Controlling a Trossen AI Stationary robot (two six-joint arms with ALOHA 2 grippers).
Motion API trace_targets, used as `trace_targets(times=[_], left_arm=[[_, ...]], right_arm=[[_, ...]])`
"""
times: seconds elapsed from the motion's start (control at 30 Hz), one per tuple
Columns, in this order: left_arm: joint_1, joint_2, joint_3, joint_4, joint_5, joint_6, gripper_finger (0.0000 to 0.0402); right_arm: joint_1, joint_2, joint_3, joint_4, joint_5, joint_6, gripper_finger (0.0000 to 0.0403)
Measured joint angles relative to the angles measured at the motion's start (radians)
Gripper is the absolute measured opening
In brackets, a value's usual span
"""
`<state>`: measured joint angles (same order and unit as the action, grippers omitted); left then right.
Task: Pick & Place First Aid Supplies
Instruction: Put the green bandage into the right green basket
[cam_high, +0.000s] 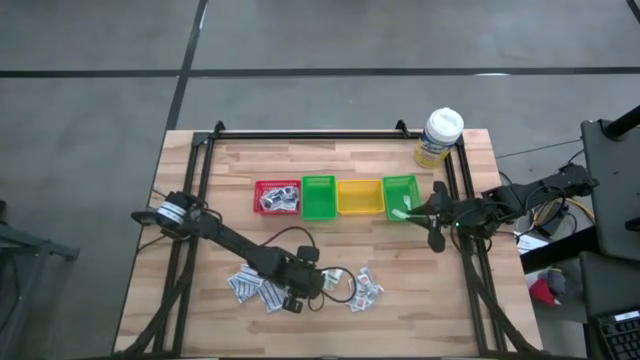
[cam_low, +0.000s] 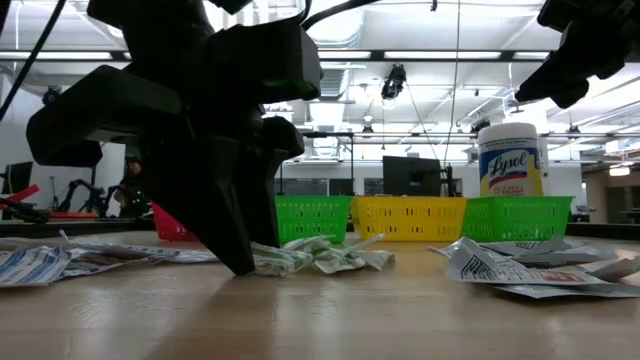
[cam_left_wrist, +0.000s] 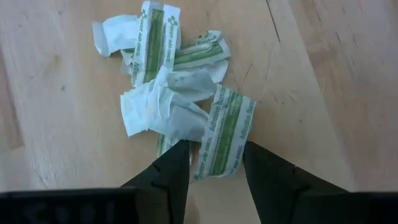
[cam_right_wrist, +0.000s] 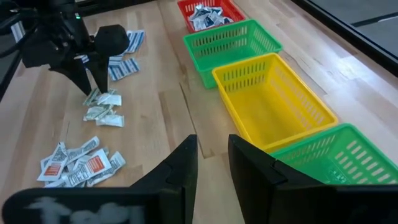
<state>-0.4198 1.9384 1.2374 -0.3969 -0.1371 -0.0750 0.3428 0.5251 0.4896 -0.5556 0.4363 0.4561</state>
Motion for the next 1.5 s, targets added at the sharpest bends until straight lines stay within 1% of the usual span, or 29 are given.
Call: trace_targets(times=[0.47, 0.7, 1.0, 1.13, 1.3, 1.5], left_arm=[[0.001, -0.027, 0.002, -0.012, 0.007, -0.023, 0.0142], [0.001, -0.024, 0.002, -0.008, 0.009, -0.039, 0.0117], [0.0, -0.024, 0.001, -0.007, 0.009, -0.05, 0.0109], [0.0, -0.024, 0.001, -0.007, 0.01, -0.058, 0.0091], [0.0, -0.024, 0.001, -0.007, 0.01, -0.059, 0.006], [0.0, -0.024, 0.001, -0.007, 0.01, -0.06, 0.0033]], right_arm=[[0.0, 0.0, 0.0, 0.012, -0.001, -0.001, 0.0068], [0.0, 0.0, 0.0, 0.012, -0.001, -0.001, 0.0075], [0.0, 0.0, 0.0, 0.013, -0.002, -0.002, 0.0088], [0.0, 0.0, 0.0, 0.013, -0.001, -0.003, 0.0088], [0.0, 0.0, 0.0, 0.013, -0.002, -0.003, 0.0079], [0.0, 0.0, 0.0, 0.013, -0.002, 0.0, 0.0069]])
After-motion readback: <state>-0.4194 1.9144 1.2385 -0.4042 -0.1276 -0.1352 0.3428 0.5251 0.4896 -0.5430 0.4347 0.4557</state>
